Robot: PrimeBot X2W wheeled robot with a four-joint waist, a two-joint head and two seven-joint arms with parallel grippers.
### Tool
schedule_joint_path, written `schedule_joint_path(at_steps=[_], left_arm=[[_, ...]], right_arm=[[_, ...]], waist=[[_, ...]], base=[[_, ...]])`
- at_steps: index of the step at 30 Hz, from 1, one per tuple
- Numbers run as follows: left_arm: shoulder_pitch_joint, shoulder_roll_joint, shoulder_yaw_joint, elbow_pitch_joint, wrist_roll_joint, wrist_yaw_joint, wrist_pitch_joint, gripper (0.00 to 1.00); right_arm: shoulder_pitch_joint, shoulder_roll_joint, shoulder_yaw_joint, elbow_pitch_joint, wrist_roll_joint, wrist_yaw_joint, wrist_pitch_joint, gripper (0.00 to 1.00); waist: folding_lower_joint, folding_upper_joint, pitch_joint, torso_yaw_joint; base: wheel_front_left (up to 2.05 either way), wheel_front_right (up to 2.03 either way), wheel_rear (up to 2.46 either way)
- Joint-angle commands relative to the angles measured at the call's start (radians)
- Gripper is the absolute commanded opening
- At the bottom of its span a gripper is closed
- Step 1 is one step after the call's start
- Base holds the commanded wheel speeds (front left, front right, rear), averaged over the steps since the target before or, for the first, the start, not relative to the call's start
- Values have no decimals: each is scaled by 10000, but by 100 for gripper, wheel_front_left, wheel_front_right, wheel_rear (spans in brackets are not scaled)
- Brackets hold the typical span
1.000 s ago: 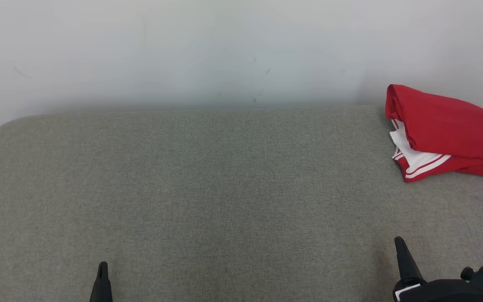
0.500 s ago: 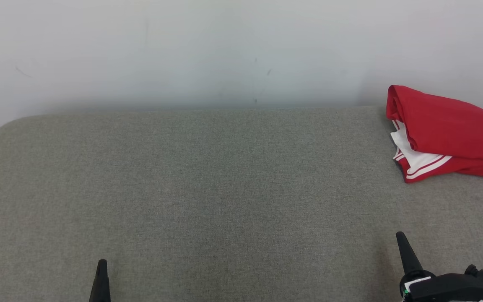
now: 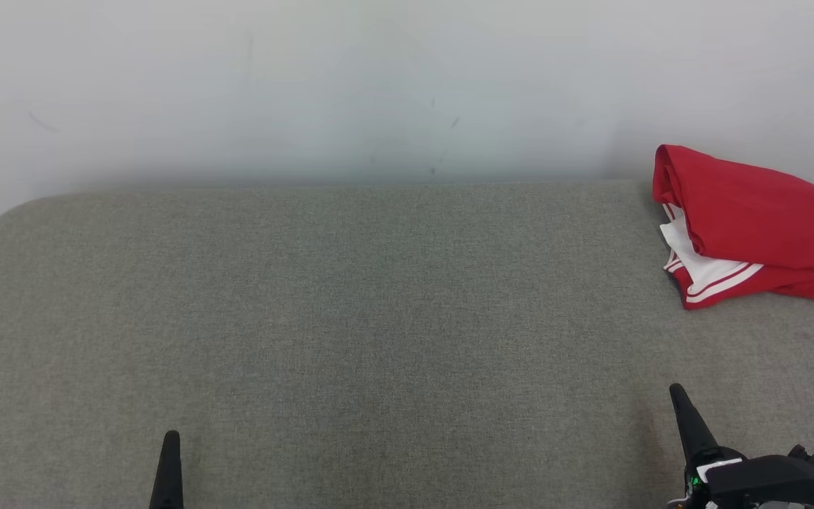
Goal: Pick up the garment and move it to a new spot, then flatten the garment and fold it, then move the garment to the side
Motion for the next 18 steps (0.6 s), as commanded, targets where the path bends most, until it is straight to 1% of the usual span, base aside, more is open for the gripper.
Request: schedule_joint_path(at_steps=[1,18], left_arm=[[-116,13,48,-115,-281,-41,50,0],[-167,14,109,-201,-1663,-154,292,0]], right_arm=[[-179,-48,-53,-81,304,-14,94,0],[-314,-25,-254,-96,1674,-17,564,0]], waist=[[0,0,-2,4],[0,0,-21,39]], base=[[0,0,0],[0,0,0]])
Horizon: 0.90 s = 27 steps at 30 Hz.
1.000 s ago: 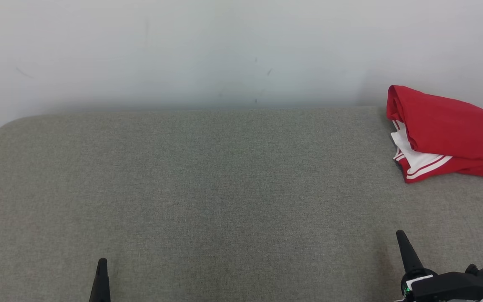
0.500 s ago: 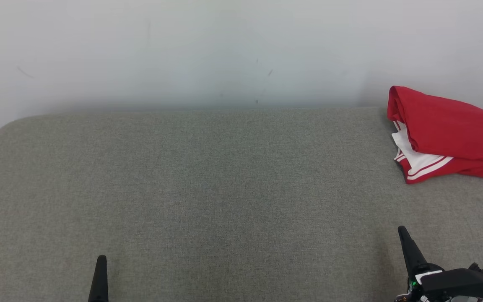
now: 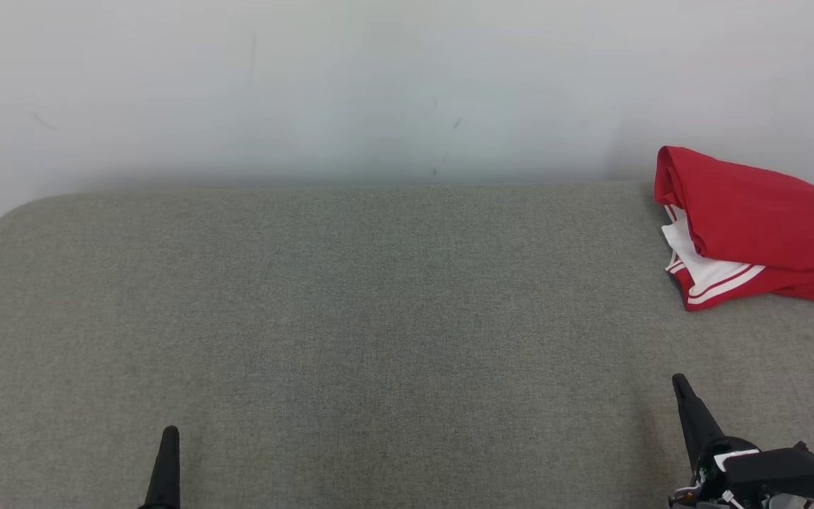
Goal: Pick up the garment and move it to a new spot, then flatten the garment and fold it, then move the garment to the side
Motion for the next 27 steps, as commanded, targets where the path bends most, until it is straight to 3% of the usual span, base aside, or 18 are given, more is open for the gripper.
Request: schedule_joint_path(at_steps=[1,27], left_arm=[[-132,14,48,-82,-239,-65,44,0],[-182,14,108,-183,-1901,-186,317,0]], right_arm=[[-144,-25,-46,-53,217,-17,73,0],[-301,35,-316,-71,1825,-21,679,0]], waist=[[0,0,-1,3],[0,0,-29,53]], base=[[0,0,0],[0,0,0]])
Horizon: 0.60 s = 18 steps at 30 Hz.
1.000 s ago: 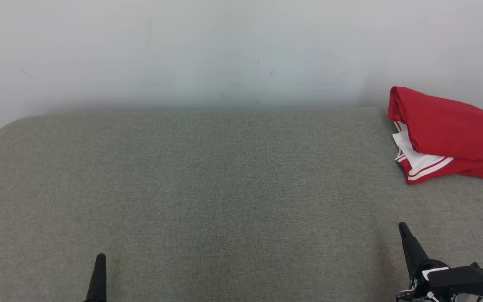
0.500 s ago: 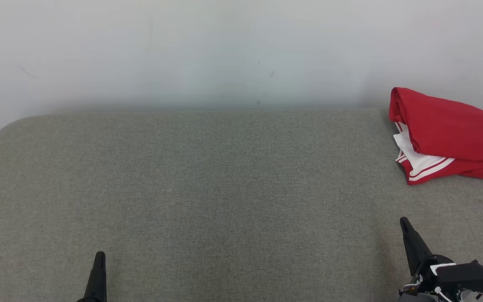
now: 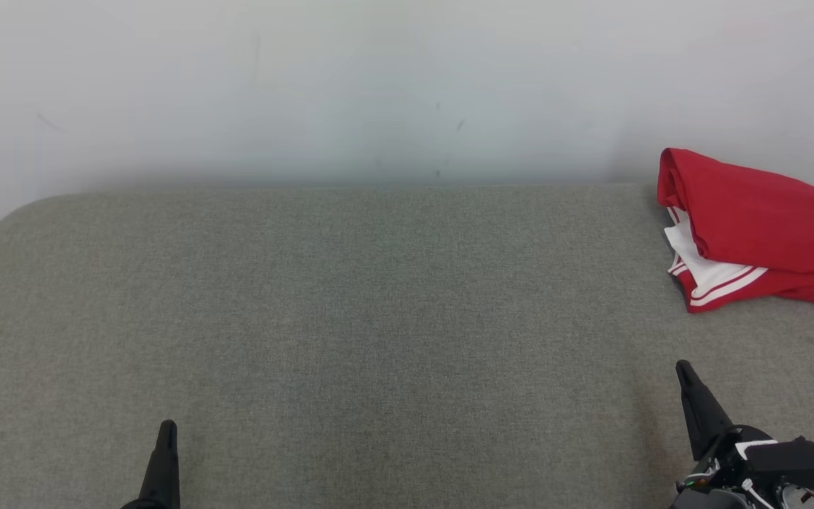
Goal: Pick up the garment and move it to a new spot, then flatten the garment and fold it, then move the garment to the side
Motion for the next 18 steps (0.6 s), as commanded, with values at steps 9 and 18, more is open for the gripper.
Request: schedule_joint_path(at_steps=[9,18], left_arm=[[-118,10,14,-41,-64,-35,8,0],[-117,10,12,-41,-64,-26,8,0]], right_arm=[[-76,50,-55,-27,-45,-21,49,0],[-82,70,-79,-24,-74,-21,75,0]], waist=[[0,-1,0,0],[0,-1,0,0]], base=[[0,0,0],[0,0,0]])
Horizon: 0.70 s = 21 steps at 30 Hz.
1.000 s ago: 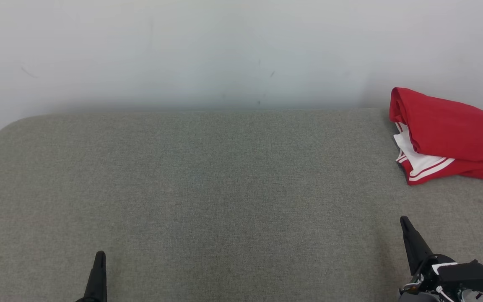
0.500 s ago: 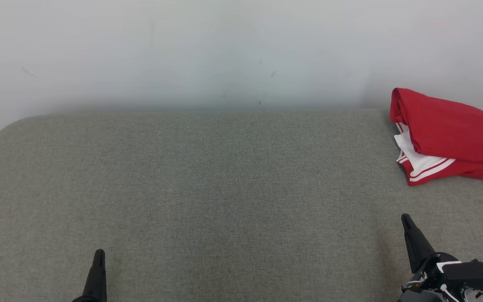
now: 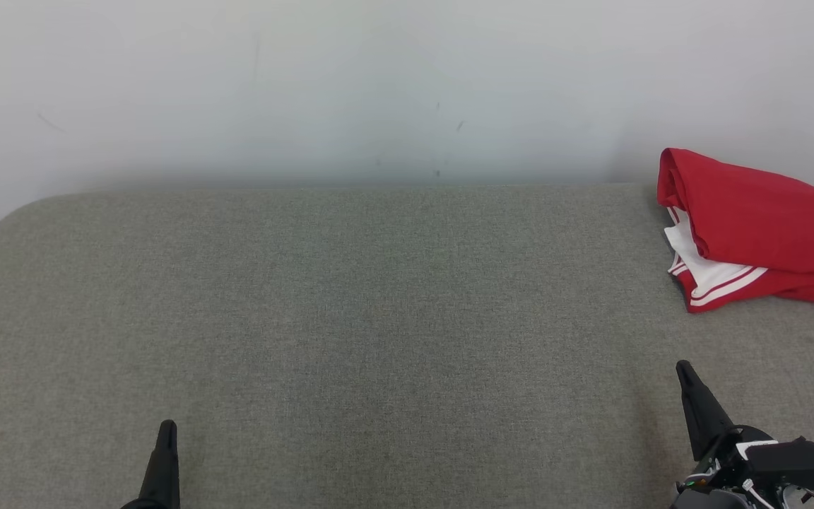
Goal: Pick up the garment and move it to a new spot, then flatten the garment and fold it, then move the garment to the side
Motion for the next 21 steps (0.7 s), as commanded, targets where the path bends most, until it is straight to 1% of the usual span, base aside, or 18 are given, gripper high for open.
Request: schedule_joint_path(at_steps=[1,21], left_arm=[[-114,9,10,-39,-64,-12,8,0],[-114,9,10,-40,-65,-12,7,0]], right_arm=[[-78,34,-26,-24,-61,-21,34,0],[-89,70,-80,-18,-100,-21,78,0]], waist=[[0,0,0,0],[0,0,0,0]], base=[[0,0,0],[0,0,0]])
